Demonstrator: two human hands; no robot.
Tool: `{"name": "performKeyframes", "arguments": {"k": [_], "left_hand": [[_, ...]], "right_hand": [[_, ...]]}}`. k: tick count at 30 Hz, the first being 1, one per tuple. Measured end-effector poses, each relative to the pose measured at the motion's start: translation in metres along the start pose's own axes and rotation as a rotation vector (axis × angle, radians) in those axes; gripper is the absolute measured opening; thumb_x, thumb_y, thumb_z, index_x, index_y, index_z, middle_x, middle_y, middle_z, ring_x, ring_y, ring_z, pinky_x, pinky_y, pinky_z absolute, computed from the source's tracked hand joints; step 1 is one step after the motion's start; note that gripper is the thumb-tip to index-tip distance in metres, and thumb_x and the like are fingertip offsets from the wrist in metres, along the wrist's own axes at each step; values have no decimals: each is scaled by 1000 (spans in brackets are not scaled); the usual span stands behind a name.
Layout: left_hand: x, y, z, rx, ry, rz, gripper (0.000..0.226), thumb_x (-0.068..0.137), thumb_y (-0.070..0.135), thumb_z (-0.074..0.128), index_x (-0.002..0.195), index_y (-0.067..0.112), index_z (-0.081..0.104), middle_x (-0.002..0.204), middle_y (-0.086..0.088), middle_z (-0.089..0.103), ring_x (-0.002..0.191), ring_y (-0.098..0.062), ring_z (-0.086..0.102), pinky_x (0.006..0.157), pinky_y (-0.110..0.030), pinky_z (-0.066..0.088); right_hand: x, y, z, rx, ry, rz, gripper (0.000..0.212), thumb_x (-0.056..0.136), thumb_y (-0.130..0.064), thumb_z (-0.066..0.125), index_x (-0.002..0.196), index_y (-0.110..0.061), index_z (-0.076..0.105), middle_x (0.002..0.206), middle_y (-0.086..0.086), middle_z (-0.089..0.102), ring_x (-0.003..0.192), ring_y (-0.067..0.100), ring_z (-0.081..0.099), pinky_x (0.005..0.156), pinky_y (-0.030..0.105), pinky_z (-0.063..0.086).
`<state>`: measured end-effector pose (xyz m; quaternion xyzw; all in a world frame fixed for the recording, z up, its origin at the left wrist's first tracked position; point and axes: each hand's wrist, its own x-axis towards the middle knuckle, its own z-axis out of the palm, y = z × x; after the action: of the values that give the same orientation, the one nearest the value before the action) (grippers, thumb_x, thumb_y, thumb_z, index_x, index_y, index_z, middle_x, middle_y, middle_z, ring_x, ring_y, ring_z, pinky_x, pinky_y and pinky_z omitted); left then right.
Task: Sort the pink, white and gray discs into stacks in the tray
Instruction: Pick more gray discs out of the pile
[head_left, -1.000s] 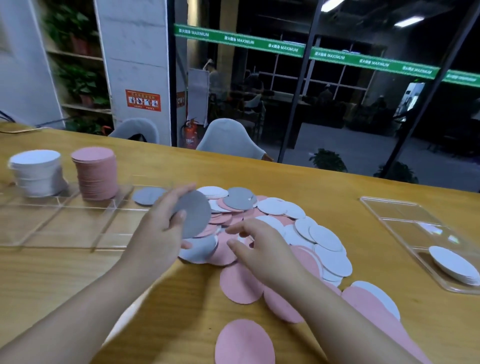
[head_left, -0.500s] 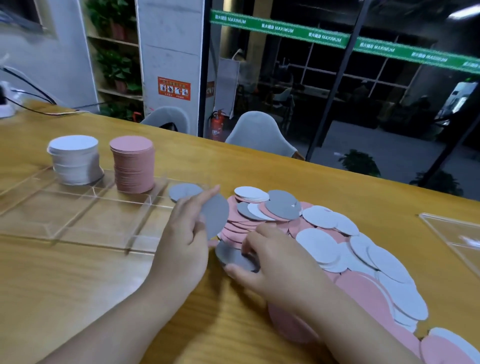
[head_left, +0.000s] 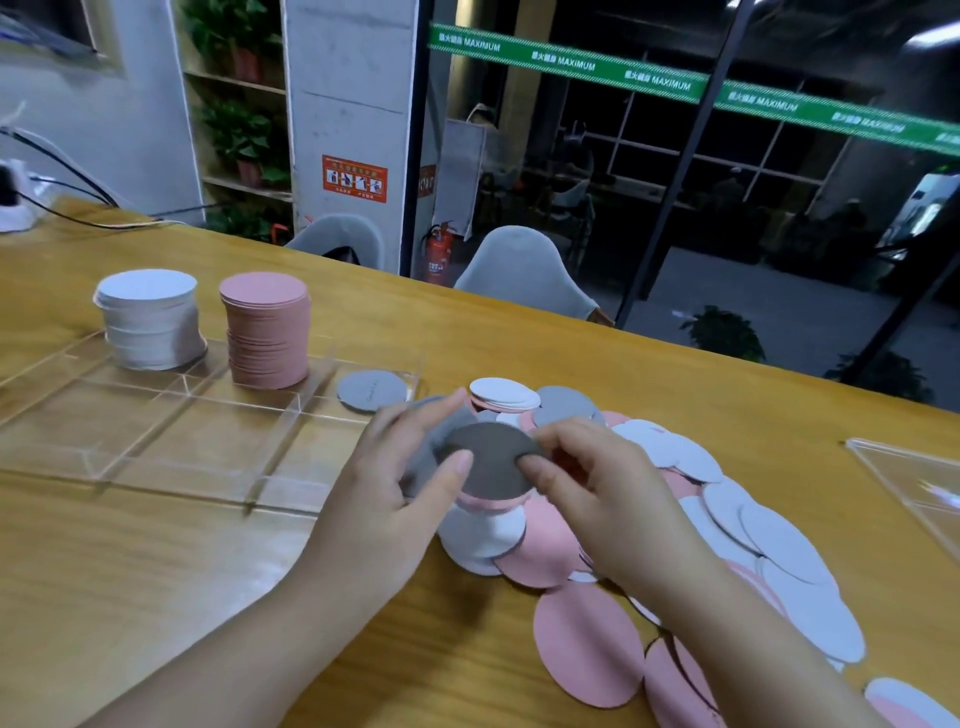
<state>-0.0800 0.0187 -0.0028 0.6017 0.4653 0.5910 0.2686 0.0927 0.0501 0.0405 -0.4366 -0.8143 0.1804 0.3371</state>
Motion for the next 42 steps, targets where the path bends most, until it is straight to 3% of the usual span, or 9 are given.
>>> {"name": "performKeyframes", "arguments": {"k": [6,11,23,25,27,29,32,38,42], "left_hand": [[-3,5,5,-93,7,-89,63,90,8,56,103,70,52,106,35,51,106,-12,58,64,-24,57],[-3,6,4,-108,-8,-130,68,90,5,55,98,73,51,103,37,52,104,-10,56,57,-21,56],[-7,-4,5,-116,-39,-209,50,91,7,52,96,56,60,104,31,55,96,-6,56,56,-25,56],[-7,-5,4,-125,-31,-219,50,91,7,52,96,56,60,104,30,55,92,-2,57,57,-26,56],[-7,-6,3,-136,-31,-221,50,91,6,52,96,56,60,99,32,55,90,2,56,55,-25,56],[-5,-7,4,-151,-27,-217,51,91,5,52,97,54,61,97,31,55,91,3,56,54,-25,56],[-4,-7,6,-165,-21,-221,51,91,5,53,98,54,62,99,31,55,93,4,55,55,-26,56],[-5,-2,8,-182,-7,-216,58,91,3,51,96,60,62,102,36,56,95,3,56,55,-25,56],[-5,1,8,-182,40,-201,58,92,2,50,97,59,63,103,34,55,98,-3,56,56,-27,57]], "right_hand": [[-1,2,6,294,27,84,24,88,-8,60,87,-32,60,82,-12,68,78,3,64,74,21,52],[8,30,-11,-101,-39,195,18,90,-18,58,105,-26,62,99,-19,59,89,-5,51,74,5,35],[57,45,-1,-248,-40,364,41,92,-35,52,130,-18,51,136,-3,47,129,15,36,95,27,32],[62,53,-3,-275,-58,428,33,92,-30,52,122,-17,56,125,1,55,118,20,46,89,31,37],[60,58,-4,-311,-108,455,14,87,-29,57,78,-18,57,80,4,54,76,23,49,64,31,33],[58,63,-3,-357,-175,446,32,84,-27,60,61,-13,42,63,8,40,63,25,38,54,33,27],[59,63,-8,-438,-189,371,24,86,-26,59,82,-2,61,81,18,59,81,32,55,64,37,42],[61,66,0,-743,-134,258,10,89,-2,40,89,-8,49,88,15,60,77,31,50,54,33,29],[65,50,-14,-524,-57,385,22,90,-8,37,100,-9,56,95,14,62,78,30,48,53,31,30]]}}
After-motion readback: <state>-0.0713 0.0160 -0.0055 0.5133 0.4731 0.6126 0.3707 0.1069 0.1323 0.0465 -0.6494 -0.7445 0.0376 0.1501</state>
